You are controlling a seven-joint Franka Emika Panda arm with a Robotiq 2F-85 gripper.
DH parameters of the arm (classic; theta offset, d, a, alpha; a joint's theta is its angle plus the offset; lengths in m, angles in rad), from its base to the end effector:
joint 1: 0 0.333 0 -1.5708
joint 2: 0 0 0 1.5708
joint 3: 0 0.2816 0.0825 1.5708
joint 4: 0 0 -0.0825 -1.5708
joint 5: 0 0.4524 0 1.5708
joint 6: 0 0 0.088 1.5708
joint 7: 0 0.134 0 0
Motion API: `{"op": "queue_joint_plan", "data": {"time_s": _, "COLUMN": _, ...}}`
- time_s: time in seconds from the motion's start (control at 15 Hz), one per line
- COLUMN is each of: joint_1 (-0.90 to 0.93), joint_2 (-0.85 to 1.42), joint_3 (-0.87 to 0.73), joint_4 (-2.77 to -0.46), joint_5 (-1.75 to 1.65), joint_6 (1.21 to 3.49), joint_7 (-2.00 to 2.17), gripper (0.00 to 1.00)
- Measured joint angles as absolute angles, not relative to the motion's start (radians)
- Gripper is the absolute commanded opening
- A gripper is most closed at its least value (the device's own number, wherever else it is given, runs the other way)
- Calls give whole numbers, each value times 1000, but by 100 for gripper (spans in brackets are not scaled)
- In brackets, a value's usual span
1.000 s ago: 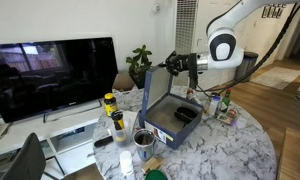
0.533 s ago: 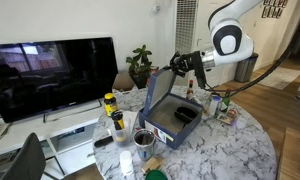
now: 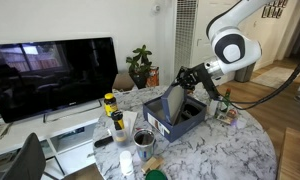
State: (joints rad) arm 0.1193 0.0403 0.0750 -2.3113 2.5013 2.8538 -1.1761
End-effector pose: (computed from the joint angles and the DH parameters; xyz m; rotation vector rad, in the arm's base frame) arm 0.5509 0.0805 0.2168 -1.9055 1.1124 -0.7555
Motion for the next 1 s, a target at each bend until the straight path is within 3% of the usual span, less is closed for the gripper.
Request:
{"op": "queue_joint_plan", "data": {"time_s": 0.27, "joint_1": 119, "joint_2": 41, "joint_3": 81, "joint_4": -2312, "joint_5": 2501, "joint_6": 2879, "joint_7": -1174, "gripper": 42}}
{"op": "queue_joint_plan", "data": {"time_s": 0.67, "joint_1": 119, "joint_2": 33, "joint_3": 83, "joint_4": -2332, "joint_5": 2475, "joint_6": 3022, "joint_7": -1128, "gripper": 87}}
{"op": "queue_joint_plan", "data": {"time_s": 0.8, "joint_1": 119, "joint_2": 25, "joint_3": 85, "joint_4": -2341, "joint_5": 2447, "joint_6": 3082, "joint_7": -1099, "gripper": 99}}
{"op": "queue_joint_plan", "data": {"time_s": 1.0, "joint_1": 119, "joint_2": 17, "joint_3": 92, "joint_4": -2352, "joint_5": 2414, "joint_6": 3157, "joint_7": -1064, "gripper": 100}}
